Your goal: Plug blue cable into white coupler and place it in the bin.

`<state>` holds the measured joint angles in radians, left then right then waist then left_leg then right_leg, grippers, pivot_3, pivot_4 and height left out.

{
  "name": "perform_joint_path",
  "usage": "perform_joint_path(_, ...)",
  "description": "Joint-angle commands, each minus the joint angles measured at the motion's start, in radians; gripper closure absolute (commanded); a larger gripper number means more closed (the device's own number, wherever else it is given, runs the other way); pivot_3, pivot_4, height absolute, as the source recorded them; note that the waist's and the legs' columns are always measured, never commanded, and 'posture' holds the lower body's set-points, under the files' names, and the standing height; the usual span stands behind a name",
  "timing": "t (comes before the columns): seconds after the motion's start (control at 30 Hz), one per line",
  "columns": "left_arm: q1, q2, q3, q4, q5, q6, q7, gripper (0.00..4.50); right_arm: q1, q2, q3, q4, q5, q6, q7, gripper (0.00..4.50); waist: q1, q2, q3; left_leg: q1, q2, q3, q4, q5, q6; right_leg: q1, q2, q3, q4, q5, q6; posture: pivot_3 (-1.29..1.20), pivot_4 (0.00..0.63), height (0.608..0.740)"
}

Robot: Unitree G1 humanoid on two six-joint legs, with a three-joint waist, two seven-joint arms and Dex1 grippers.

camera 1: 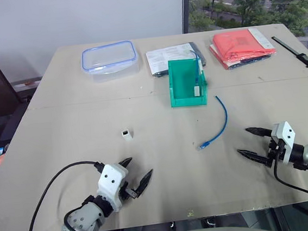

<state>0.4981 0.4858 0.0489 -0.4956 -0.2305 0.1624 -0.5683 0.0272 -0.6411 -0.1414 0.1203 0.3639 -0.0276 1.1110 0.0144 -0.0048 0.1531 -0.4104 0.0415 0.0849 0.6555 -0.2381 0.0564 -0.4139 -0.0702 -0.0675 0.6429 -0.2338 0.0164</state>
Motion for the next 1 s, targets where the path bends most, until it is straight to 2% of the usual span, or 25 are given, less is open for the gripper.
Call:
perform_joint_path(0.03,0.008,0.01,-0.015,0.007,-0.005,0.018,-0.02,0.21,-0.021,-0.011,-0.001,-0.067,0.034,0.001,0.028,0.02,0.0,0.0,0.0,0.0,0.0,0.0,0.0,0.0,0.0,0.0,0.0,0.0,0.0,0.0,0.0,0.0,0.15,0.736)
perform_joint_path(0.17,-0.018,0.038,-0.001,-0.022,-0.034,0.032,-0.058,0.21,-0.081,-0.038,0.079,-0.176,0.022,0.055,0.076,0.02,0.0,0.0,0.0,0.0,0.0,0.0,0.0,0.0,0.0,0.0,0.0,0.0,0.0,0.0,0.0,0.0,0.15,0.736)
perform_joint_path(0.33,-0.118,0.178,0.002,-0.11,-0.131,0.066,-0.228,0.21,-0.233,-0.063,0.236,-0.232,-0.064,0.144,0.098,0.02,0.0,-0.001,0.001,-0.001,0.001,-0.001,0.0,0.0,0.0,-0.001,0.0,-0.001,0.0,0.0,0.0,0.0,0.15,0.736)
perform_joint_path(0.57,-0.276,0.302,0.009,-0.184,-0.284,0.202,-0.346,0.21,-0.46,-0.048,0.424,-0.106,-0.152,0.199,0.219,0.02,-0.003,-0.003,0.003,-0.004,-0.001,0.001,0.0,0.0,0.0,-0.003,0.004,-0.002,-0.001,0.003,-0.003,0.0,0.15,0.736)
perform_joint_path(0.67,-0.303,0.321,0.012,-0.181,-0.293,0.221,-0.352,0.21,-0.511,-0.042,0.471,-0.046,-0.179,0.19,0.265,0.86,-0.002,-0.003,0.003,-0.004,0.0,0.0,0.0,0.0,0.0,-0.003,0.005,-0.002,0.0,0.004,-0.001,0.0,0.15,0.736)
perform_joint_path(0.93,-0.305,0.326,0.028,-0.178,-0.284,0.226,-0.343,0.21,-0.58,0.01,0.52,0.042,-0.215,0.153,0.302,4.42,-0.003,-0.003,0.003,-0.003,0.0,0.001,0.0,0.0,0.0,-0.003,0.006,-0.002,0.0,0.004,-0.002,0.0,0.15,0.736)
perform_joint_path(1.0,-0.306,0.326,0.028,-0.183,-0.285,0.231,-0.338,0.21,-0.592,0.031,0.523,0.054,-0.221,0.15,0.294,4.47,-0.004,-0.003,0.003,-0.003,0.0,0.002,0.0,0.0,0.0,-0.003,0.006,-0.002,0.0,0.004,-0.002,0.0,0.15,0.736)
